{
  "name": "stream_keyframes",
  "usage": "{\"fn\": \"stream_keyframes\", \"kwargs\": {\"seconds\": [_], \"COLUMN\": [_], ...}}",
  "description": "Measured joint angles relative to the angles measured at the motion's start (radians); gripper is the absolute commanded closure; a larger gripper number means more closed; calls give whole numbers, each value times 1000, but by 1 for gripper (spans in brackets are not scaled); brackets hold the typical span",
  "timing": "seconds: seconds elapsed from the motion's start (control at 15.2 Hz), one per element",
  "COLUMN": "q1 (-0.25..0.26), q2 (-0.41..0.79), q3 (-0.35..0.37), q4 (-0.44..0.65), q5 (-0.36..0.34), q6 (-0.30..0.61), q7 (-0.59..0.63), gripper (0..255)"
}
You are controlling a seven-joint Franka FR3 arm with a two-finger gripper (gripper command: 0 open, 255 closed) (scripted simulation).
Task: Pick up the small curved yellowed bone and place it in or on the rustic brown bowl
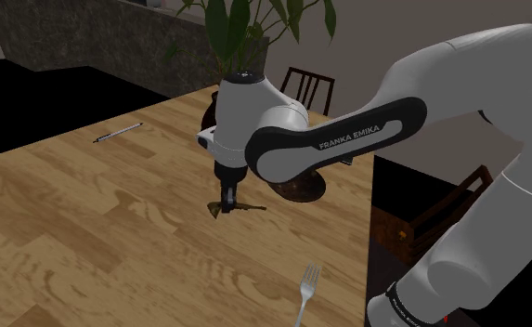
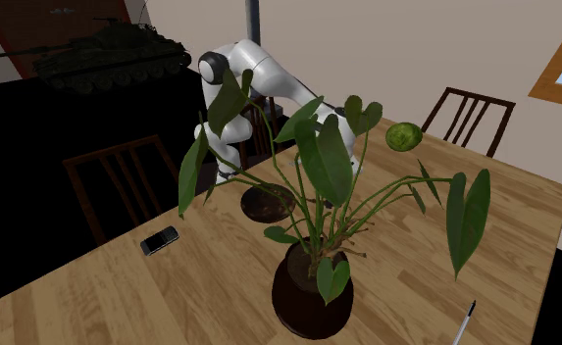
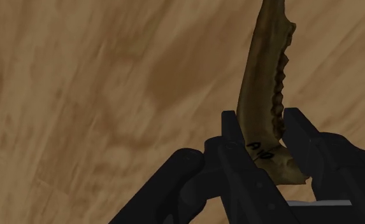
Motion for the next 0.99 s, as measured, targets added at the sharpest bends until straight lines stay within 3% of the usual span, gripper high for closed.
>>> {"fn": "stream_keyframes", "kwargs": {"seconds": [0.99], "q1": [-12], "q2": [-80], "q3": [-9], "q4": [111], "q5": [68], "q6": [-181], "q7": [-60], "gripper": [255]}}
